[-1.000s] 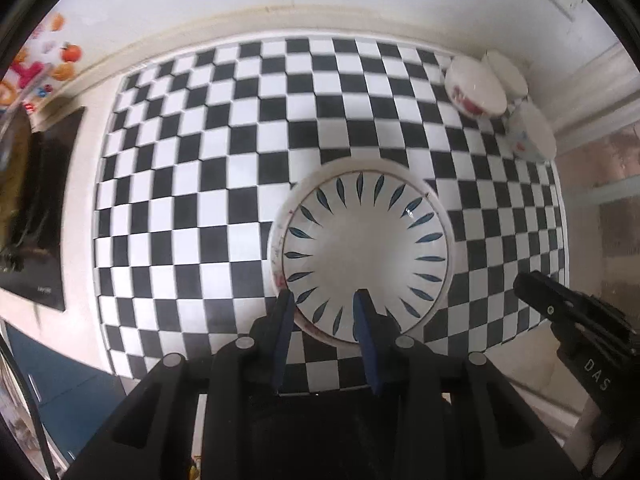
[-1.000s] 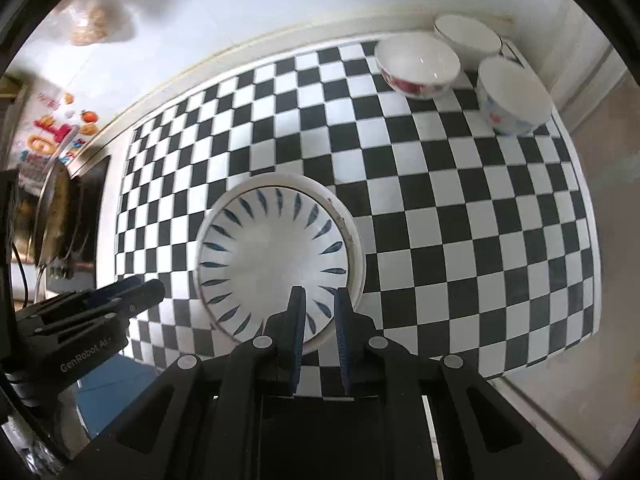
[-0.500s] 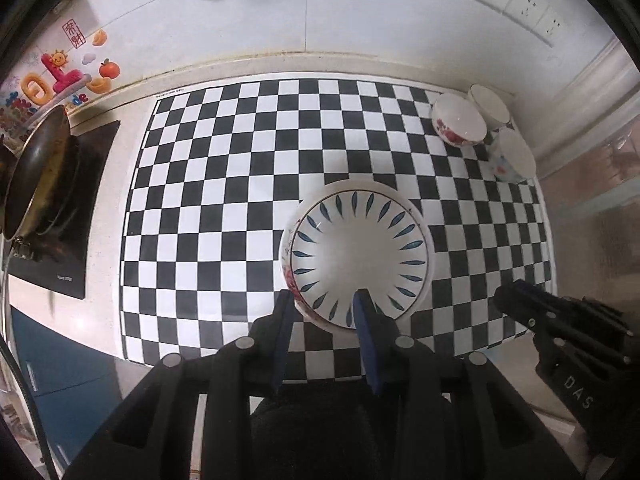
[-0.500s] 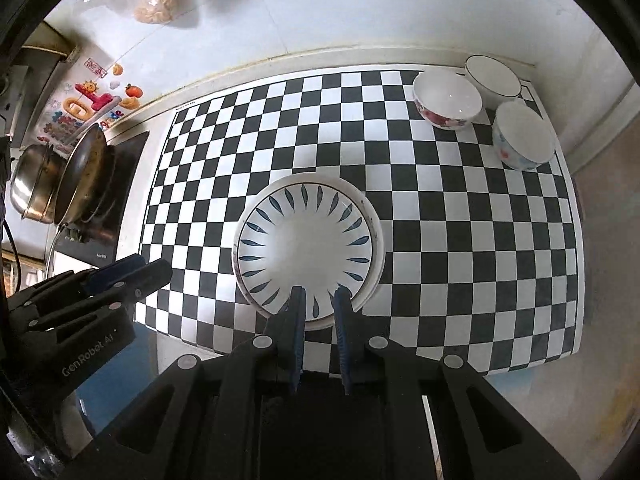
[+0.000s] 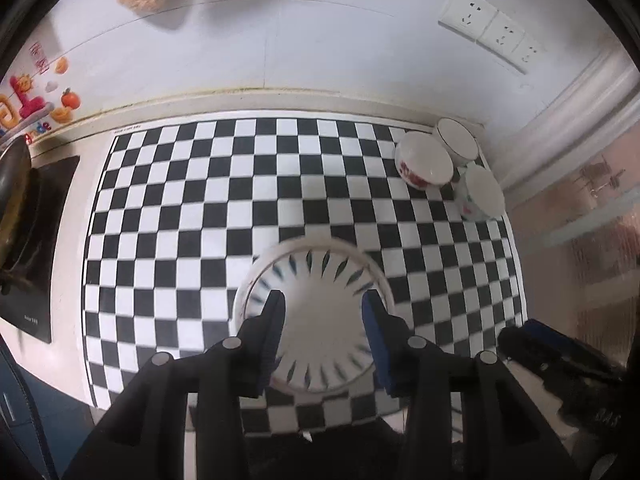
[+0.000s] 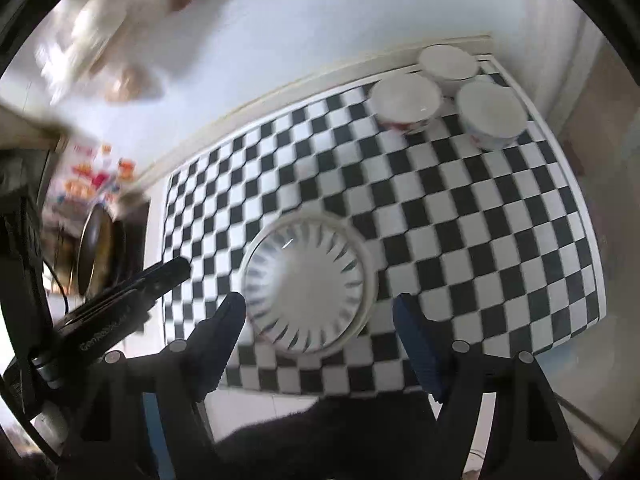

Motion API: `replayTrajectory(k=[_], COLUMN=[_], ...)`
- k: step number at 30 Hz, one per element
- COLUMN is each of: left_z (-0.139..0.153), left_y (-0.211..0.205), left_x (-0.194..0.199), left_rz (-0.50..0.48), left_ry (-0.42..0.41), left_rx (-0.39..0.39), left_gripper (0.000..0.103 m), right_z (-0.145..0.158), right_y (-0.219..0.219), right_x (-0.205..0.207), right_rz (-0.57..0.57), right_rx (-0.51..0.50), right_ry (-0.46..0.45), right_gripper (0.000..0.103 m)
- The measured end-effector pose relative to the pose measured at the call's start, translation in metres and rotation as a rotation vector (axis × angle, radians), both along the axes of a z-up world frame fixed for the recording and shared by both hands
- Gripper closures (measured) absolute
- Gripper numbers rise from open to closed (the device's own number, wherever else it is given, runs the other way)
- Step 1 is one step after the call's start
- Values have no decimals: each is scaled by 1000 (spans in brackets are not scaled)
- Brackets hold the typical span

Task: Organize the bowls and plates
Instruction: 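Reach both grippers to the plain white bowl and grip its rim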

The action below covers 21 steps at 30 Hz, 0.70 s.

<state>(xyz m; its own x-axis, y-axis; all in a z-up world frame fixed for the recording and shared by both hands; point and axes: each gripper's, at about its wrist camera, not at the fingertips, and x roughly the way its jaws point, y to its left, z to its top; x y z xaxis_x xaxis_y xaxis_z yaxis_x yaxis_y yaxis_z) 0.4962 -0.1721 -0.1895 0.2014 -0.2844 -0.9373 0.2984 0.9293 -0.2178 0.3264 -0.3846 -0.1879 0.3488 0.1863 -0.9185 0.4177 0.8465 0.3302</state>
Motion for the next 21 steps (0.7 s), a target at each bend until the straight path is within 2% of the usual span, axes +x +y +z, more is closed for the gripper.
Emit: replayTrajectory(k=[5, 8, 10, 11, 15, 21], left_z=[-27, -53, -73, -82, -127, -174], left_y=[-59, -110, -141, -153, -207, -261], left_x=[56, 101, 129, 141, 189, 221], left_rz=[-26, -94, -109, -115, -159, -281], left_ry=[60, 78, 79, 96, 190, 266], left_rx=[-14, 19, 63, 52, 48, 84], left_gripper=[65, 65, 65, 65, 65, 65], right_z=[-30, -65, -93, -105, -154, -193], right_y=[-82, -131, -160, -169, -197, -207], right_x=[37, 79, 112, 125, 167, 200], right_rz=[-127, -167, -181, -185, -203, -179], right_rx=[-17, -24, -4, 12, 141, 163], right_ry=[-9, 19, 33, 48, 106, 154], right_gripper=[24, 26, 32, 38, 45, 56])
